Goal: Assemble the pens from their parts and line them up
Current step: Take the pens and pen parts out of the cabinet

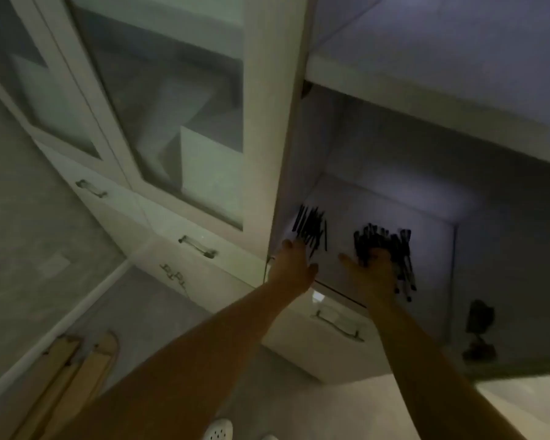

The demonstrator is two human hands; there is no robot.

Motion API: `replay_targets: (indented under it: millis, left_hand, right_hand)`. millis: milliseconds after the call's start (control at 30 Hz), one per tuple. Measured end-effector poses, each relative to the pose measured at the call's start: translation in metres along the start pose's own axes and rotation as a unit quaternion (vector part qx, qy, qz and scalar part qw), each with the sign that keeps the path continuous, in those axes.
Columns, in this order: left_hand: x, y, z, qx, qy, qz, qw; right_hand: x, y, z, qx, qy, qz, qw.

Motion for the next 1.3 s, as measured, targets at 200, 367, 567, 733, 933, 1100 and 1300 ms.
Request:
replay_targets:
  millis: [200,367,567,733,933,1100,1300]
  left_hand:
    - [-0.064,0.019,0.013,-0.195,-0.027,0.006,0.98]
    - [-0.096,0.035,0.014,-0.24,-0.109,-0.001,0.965]
    - [-0.119,0.038,0.01,-0.214,-0.191,-0.013,0.958]
    - [-0.129,0.039,0.005,-0.202,-0.138,-0.078,0.966]
    - [-0.123,0.045,0.003,-0.257,-0.132,-0.076,0.954]
    - [-0.118,0.047,0.001,-0.199,-0.072,0.02,0.977]
    - [-0.11,0.052,0.005,-0.268,-0.046,0.012,0.962]
  right_hand:
    - [-0.067,-0.024,0.017,0.27,0.119,0.005,0.955]
    - [-0.103,-0.024,0.023,0.317,0.124,-0.02,0.94]
    - [-0.131,-0.015,0.003,0.371,0.055,-0.034,0.927]
    - [-0.135,0.004,-0.013,0.347,0.006,-0.065,0.935]
    - [-0.126,0.015,-0.03,0.353,-0.067,-0.103,0.927]
    - [-0.121,0.012,-0.03,0.316,-0.083,-0.031,0.945]
    - [-0.11,0.017,-0.026,0.316,-0.091,-0.018,0.944]
Point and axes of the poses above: each hand's wrist, its own x-axis away from the middle knuckle, its own y-axis out of the palm, z = x × y, the point moved 8 cm from there along -x, towards the middle knuckle, and after that the axes turned 6 degrees about y, right-handed, at the moved point
